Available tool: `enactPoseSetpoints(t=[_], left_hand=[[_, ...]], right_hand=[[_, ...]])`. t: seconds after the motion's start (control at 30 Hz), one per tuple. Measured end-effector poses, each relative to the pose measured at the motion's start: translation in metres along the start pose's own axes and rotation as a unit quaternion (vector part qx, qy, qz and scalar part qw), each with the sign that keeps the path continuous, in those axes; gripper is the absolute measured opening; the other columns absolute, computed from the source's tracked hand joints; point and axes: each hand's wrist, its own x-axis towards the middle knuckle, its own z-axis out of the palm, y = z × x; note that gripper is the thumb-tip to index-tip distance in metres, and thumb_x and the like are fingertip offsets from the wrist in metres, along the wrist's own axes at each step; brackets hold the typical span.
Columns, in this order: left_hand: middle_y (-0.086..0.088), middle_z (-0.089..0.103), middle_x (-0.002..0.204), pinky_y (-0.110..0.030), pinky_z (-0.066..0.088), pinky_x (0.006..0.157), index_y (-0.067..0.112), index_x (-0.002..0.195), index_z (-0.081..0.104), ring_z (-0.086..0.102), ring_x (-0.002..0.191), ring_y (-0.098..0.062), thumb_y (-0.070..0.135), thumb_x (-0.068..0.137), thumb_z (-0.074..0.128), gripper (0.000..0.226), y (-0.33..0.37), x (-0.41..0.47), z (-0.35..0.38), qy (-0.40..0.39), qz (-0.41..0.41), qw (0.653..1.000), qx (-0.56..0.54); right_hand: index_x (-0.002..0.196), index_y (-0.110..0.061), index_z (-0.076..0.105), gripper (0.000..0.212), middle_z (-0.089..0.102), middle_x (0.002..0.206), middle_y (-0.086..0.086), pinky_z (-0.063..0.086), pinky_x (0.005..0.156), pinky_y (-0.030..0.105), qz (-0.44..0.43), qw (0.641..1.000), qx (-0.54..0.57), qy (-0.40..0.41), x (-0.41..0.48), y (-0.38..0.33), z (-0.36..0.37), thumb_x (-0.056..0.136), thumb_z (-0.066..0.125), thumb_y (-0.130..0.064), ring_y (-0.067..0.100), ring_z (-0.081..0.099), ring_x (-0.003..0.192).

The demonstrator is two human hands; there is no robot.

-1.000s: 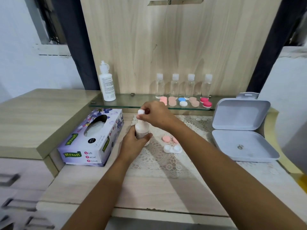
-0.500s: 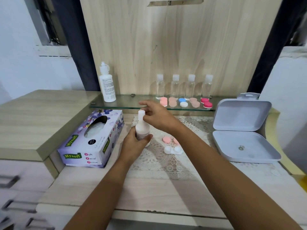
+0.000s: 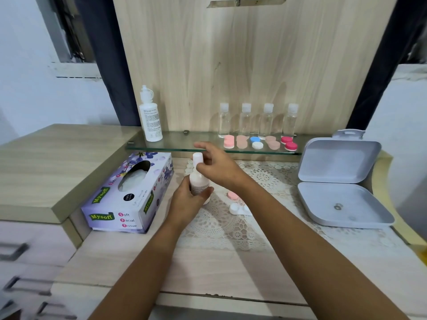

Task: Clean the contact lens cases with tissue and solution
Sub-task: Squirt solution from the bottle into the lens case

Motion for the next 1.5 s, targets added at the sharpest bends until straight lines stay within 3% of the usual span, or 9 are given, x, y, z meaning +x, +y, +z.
enactPoseSetpoints(t=[0.1, 0.2, 0.43, 0.6, 0.83, 0.93, 1.03, 1.27, 1.5], left_hand=[[0.008, 0.065, 0.1, -0.032, 0.051, 0.08, 0.023, 0.113, 0.053, 0.062, 0.092, -0.009, 0.028, 0.079, 0.072, 0.039, -0.001, 0.001, -0.001, -0.007, -0.01, 1.0, -0.003], [0.008, 0.065, 0.101, -0.03, 0.051, 0.079, 0.022, 0.115, 0.053, 0.062, 0.092, -0.008, 0.029, 0.079, 0.072, 0.041, -0.001, 0.001, -0.001, -0.009, -0.01, 1.0, -0.006], [0.007, 0.064, 0.099, -0.026, 0.047, 0.075, 0.023, 0.11, 0.053, 0.06, 0.088, -0.006, 0.029, 0.08, 0.072, 0.036, 0.0, 0.0, 0.0, -0.002, -0.002, 1.0, -0.002], [0.006, 0.063, 0.103, -0.025, 0.045, 0.078, 0.023, 0.113, 0.053, 0.059, 0.093, -0.01, 0.028, 0.08, 0.072, 0.038, 0.001, -0.001, 0.0, -0.007, 0.005, 1.0, -0.005], [0.004, 0.061, 0.107, -0.022, 0.041, 0.073, 0.019, 0.12, 0.052, 0.057, 0.093, -0.009, 0.028, 0.08, 0.071, 0.045, 0.001, -0.001, 0.0, -0.005, 0.013, 1.0, 0.011], [0.003, 0.061, 0.107, -0.025, 0.042, 0.077, 0.018, 0.119, 0.052, 0.057, 0.094, -0.011, 0.028, 0.08, 0.072, 0.045, 0.001, -0.002, 0.0, -0.001, 0.014, 1.0, 0.012], [0.004, 0.061, 0.104, -0.024, 0.042, 0.076, 0.018, 0.116, 0.053, 0.057, 0.091, -0.009, 0.028, 0.08, 0.072, 0.042, 0.002, -0.002, 0.0, 0.001, 0.013, 1.0, 0.014], [0.004, 0.062, 0.105, -0.024, 0.042, 0.077, 0.019, 0.115, 0.053, 0.058, 0.092, -0.01, 0.027, 0.08, 0.072, 0.041, 0.002, -0.002, 0.0, 0.0, 0.015, 1.0, 0.014], [0.004, 0.061, 0.105, -0.024, 0.041, 0.076, 0.017, 0.117, 0.053, 0.057, 0.093, -0.011, 0.028, 0.08, 0.071, 0.042, 0.003, -0.002, -0.001, 0.001, 0.02, 1.0, 0.02]], right_hand=[[0.124, -0.015, 0.047, 0.051, 0.057, 0.112, 0.002, 0.046, 0.085, 0.026, 0.001, 0.999, -0.042, 0.029, 0.002, 0.003, 0.008, 0.081, 0.07, -0.03, 0.015, 0.056, 0.099], [0.103, -0.011, 0.049, 0.044, 0.053, 0.098, 0.002, 0.04, 0.067, 0.02, -0.022, 0.99, -0.102, 0.095, 0.004, 0.006, 0.009, 0.075, 0.075, -0.033, 0.015, 0.051, 0.085], [0.109, -0.008, 0.06, 0.03, 0.066, 0.102, 0.004, 0.05, 0.086, 0.028, -0.014, 0.996, -0.039, 0.073, 0.006, 0.001, -0.004, 0.082, 0.069, -0.018, 0.013, 0.06, 0.092], [0.106, -0.013, 0.062, 0.023, 0.065, 0.096, 0.0, 0.051, 0.084, 0.027, 0.006, 0.991, 0.056, 0.121, 0.009, 0.007, -0.02, 0.083, 0.066, -0.013, 0.012, 0.061, 0.09], [0.104, -0.011, 0.062, 0.024, 0.066, 0.098, 0.003, 0.05, 0.079, 0.03, 0.063, 0.983, -0.147, 0.086, 0.003, 0.059, -0.018, 0.083, 0.067, -0.022, 0.015, 0.061, 0.089], [0.107, -0.015, 0.063, 0.027, 0.065, 0.103, 0.004, 0.048, 0.084, 0.039, 0.074, 0.967, -0.231, 0.083, 0.007, 0.074, -0.011, 0.084, 0.064, -0.029, 0.02, 0.058, 0.094], [0.106, -0.016, 0.063, 0.023, 0.065, 0.106, 0.005, 0.046, 0.089, 0.046, 0.095, 0.959, -0.258, 0.072, 0.013, 0.077, -0.008, 0.086, 0.061, -0.028, 0.024, 0.057, 0.099], [0.114, -0.019, 0.058, 0.027, 0.063, 0.11, 0.005, 0.036, 0.092, 0.041, 0.109, 0.938, -0.324, 0.055, 0.019, 0.08, -0.002, 0.088, 0.051, -0.025, 0.024, 0.053, 0.106], [0.129, -0.021, 0.048, 0.043, 0.06, 0.118, -0.001, 0.039, 0.096, 0.043, 0.089, 0.942, -0.319, 0.053, 0.004, 0.08, -0.019, 0.088, 0.057, -0.032, 0.02, 0.052, 0.112]])
